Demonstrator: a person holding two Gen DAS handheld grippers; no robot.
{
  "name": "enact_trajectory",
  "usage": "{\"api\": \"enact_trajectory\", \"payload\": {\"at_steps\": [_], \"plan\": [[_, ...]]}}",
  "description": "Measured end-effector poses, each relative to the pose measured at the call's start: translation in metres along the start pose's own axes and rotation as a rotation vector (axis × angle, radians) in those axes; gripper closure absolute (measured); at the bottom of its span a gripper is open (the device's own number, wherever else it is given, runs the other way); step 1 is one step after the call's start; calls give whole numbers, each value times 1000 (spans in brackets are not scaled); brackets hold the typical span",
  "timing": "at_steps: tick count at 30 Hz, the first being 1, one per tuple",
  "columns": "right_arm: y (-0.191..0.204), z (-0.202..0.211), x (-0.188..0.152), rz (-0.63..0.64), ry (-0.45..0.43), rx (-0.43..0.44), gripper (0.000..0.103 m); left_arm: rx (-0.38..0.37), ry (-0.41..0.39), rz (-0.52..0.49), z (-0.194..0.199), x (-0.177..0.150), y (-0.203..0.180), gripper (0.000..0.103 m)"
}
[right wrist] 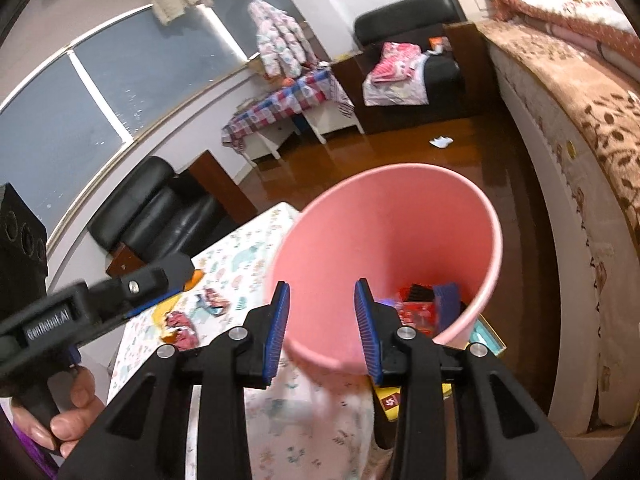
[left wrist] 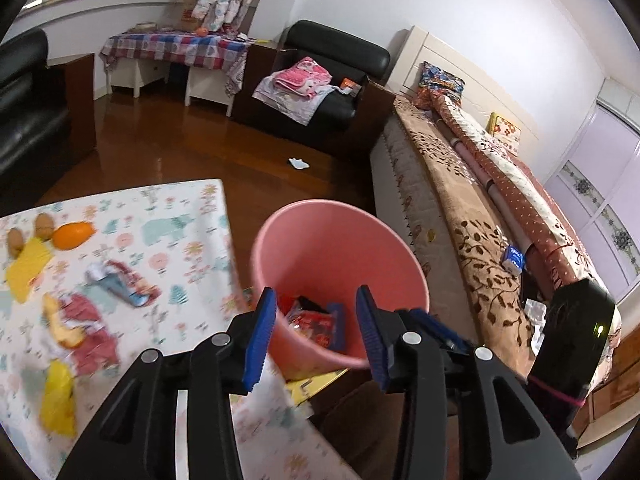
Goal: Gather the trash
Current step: 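Move both open grippers back over the remaining table items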
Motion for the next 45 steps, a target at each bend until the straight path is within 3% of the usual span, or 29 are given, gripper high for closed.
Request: {"api": "enact_trajectory", "payload": {"at_steps": [13,28,36,41,45], "plan": [[48,-3,-11,88,26,38,68,32,-72,79,84,-14,55,62],[76,-3,-26,185,47,59,69,97,-117,226,132,-30,121,62],[82,-3,-26,199,32,71,69,110,-134,223,141,-26,125,62],[85,8,-17,196,-81,73,69,153,-132,181,141,-26,125,62],[85,8,-15,208,-84,68,69,196,-146,128,144,-26,124,56]]}}
Point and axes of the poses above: each gripper's, at about its wrist camera, not at the fingertips, and z roughly against the way its jaws point, y to its left, x to its top, the point moved 5 cm from there along -z, roughly the way its jaws point, and after that the axes turned 6 degrees about -y, right-handed, at the moved point
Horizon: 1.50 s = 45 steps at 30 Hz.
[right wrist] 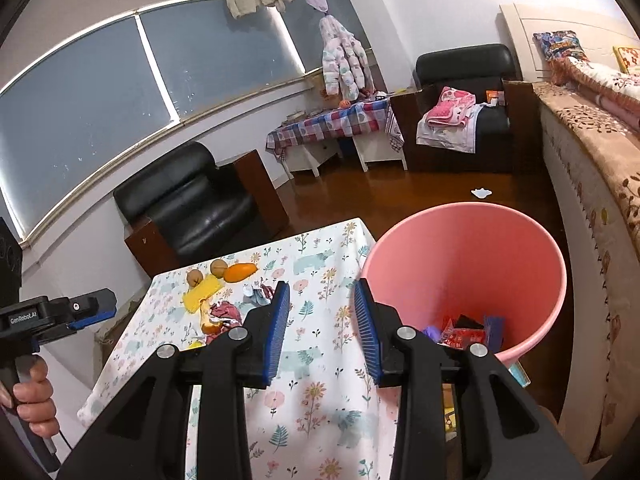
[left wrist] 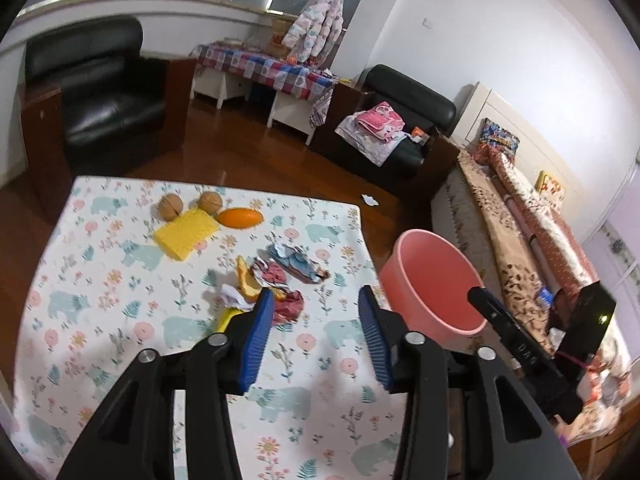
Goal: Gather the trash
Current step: 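Move both open grippers back over the remaining table items, then grasp the yellow plastic bag with the left gripper while the right gripper grasps the crumpled red wrapper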
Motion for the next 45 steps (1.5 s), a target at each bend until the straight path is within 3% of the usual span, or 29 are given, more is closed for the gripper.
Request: {"api": "enact_trajectory", "payload": {"at_steps": [3,8,17,22,28,34,41,45], "plan": [[4,-1,1,24,-4,-2,68,39,-15,-37,2,1,2,48],[18,-4,-2,37,29,39,69,88,-31,-66,6,0,14,48],[41,-9,1,51,36,151,68,141,-48,-11,15,5,51,48],[69,-30,-2,85,133,255,68,206,-59,29,22,6,81,48],[84,-55,-13,123,203,232,68,287,-30,49,18,-6,115,48],[90,-82,-27,103,297,229,68,243,54,66,-9,-27,125,49],[95,-100,-48,91,368,247,68,137,133,-38,-40,-46,95,49],[94,-109,-54,79,402,261,68,116,180,-77,-60,-57,85,57]]}}
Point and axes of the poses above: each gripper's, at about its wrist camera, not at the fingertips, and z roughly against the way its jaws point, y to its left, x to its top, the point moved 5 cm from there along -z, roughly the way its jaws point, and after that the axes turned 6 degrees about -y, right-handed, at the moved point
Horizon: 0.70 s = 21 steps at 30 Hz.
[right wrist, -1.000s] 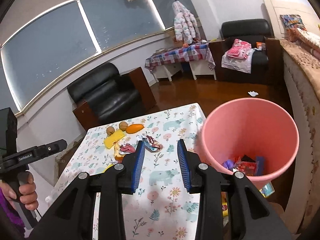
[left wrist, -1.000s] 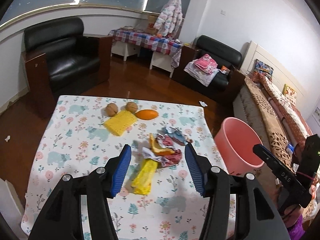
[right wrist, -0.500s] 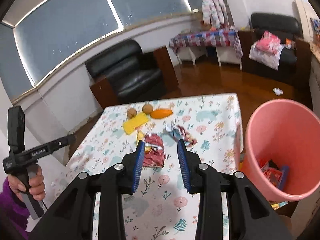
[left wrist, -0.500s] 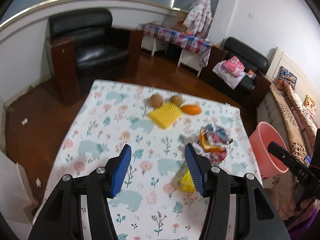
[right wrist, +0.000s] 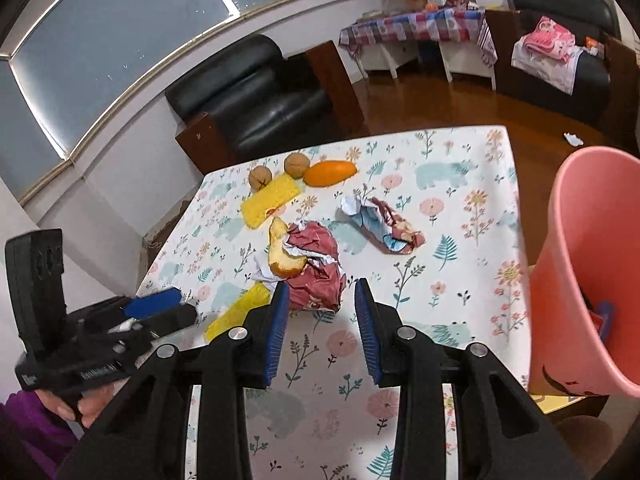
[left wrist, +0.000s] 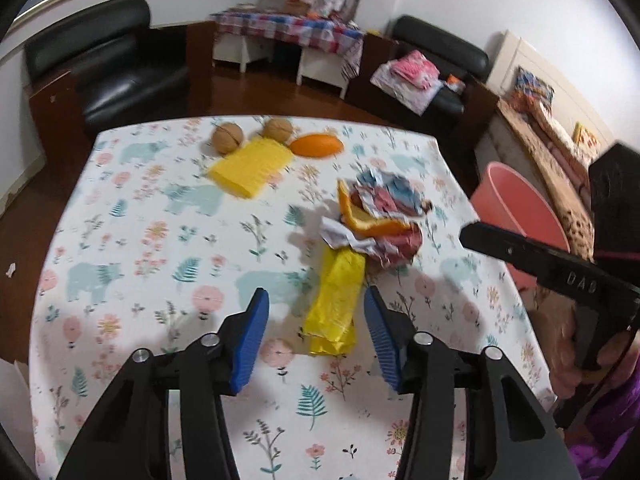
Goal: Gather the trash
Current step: 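Grasp the yellow plastic bag with the left gripper while the right gripper grasps the crumpled red wrapper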
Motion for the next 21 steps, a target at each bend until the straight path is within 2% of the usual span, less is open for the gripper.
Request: {"api": "enact_trajectory", "payload": {"at_steps": [11,13,16,19,21], "plan": [[-12,-9,4,33,31,25,68,49,73,-15,-35,-10,-8,59],[-17,-9,4,32,45,31,68,60,87,-20,-38,-12,-9,86],[-23,-6,3,23,45,36,68,88,89,-19,-33,-13,-11,97],[-26,-1,4,13,34,65,67,106,88,-7,-18,-10,-10,98],[-26,2,5,9,30,85,62,110,88,23,-7,-7,-7,99]]}}
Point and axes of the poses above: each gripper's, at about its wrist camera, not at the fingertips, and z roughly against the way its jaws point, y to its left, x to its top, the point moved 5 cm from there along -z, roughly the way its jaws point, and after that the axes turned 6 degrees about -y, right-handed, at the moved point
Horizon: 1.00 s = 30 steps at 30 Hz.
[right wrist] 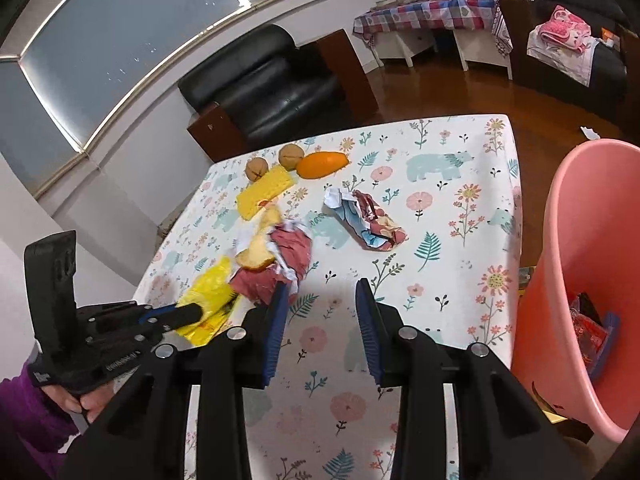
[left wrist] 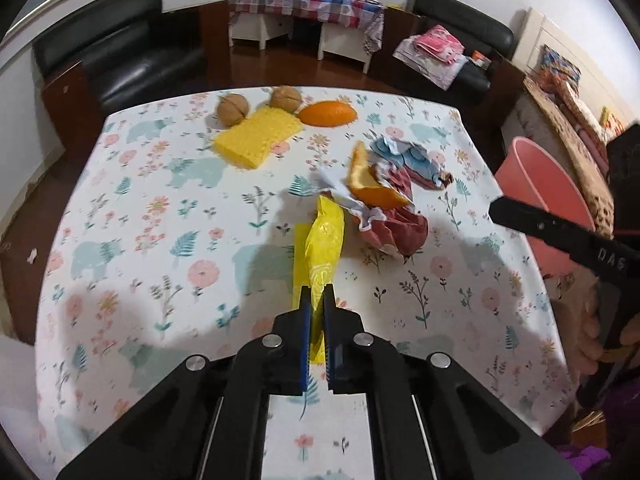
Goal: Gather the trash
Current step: 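Grasp the yellow plastic bag with the left gripper while the right gripper grasps the crumpled red wrapper, then lift the yellow bag and red wrapper and carry them over the pink bucket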
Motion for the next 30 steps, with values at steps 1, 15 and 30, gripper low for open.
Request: {"api": "enact_trajectory", "payload": {"at_steps": [1,15,30], "plan": [[1,2,0,0,0,9,61,-16,6,21,5,1,1,99],[38,-10,-5,8,-3,27,59,-45,-79,141,51,-10,34,99],[65,-71,-17,136,81,-103,83,-145,-124,216,41,-16,79,99]]}}
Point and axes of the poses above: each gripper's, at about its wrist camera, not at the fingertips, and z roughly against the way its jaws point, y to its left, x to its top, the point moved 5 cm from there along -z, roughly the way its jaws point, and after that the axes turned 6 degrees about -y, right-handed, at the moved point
